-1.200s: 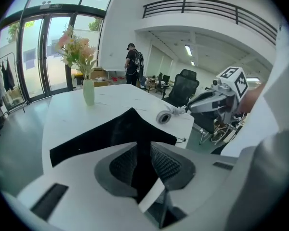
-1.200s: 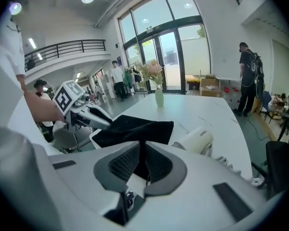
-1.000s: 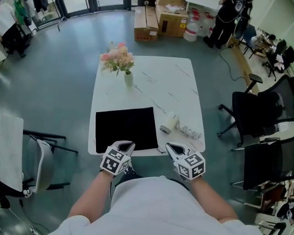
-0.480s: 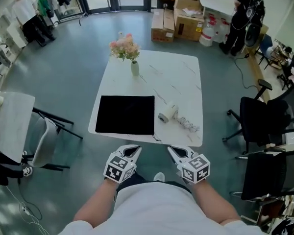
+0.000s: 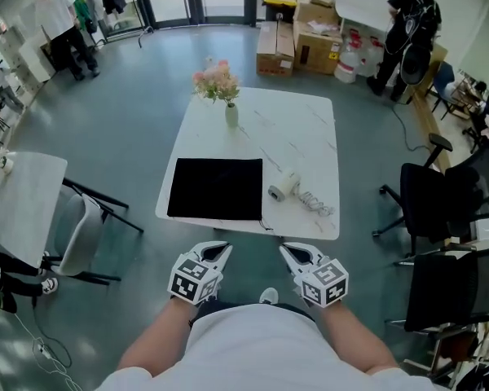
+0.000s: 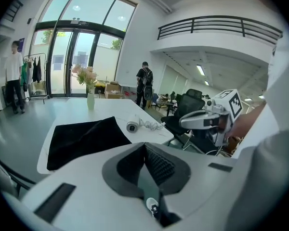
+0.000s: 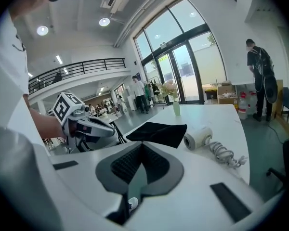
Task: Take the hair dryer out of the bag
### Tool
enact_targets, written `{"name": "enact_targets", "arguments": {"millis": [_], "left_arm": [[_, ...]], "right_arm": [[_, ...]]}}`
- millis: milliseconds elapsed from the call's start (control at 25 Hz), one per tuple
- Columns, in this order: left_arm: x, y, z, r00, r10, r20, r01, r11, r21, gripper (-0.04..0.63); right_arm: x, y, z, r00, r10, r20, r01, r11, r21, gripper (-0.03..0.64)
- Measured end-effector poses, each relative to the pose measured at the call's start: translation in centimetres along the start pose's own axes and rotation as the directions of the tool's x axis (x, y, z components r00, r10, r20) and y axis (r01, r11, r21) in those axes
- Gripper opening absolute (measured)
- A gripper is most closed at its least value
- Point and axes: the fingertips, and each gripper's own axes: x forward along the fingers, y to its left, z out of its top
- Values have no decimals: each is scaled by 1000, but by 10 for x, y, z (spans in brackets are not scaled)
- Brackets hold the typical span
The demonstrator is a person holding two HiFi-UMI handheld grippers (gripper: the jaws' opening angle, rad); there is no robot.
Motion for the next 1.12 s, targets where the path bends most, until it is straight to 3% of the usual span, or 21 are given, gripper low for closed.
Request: {"name": "enact_targets", "arguments": {"millis": [200,480,1120], "left_arm": [[-13,11,1,999,-37,-19,38,997,62,17],[-29,31,-7,996,-86,-35,88,993,75,17],[-41,60,-3,994,-107,-26,109,987,115,17]], "right_arm": [[13,11,5,998,-62,2,62,997,43,15],[34,31,1,993,-120,0,120,990,76,15],[56,39,5,985,-171,-13,172,982,84,15]]}}
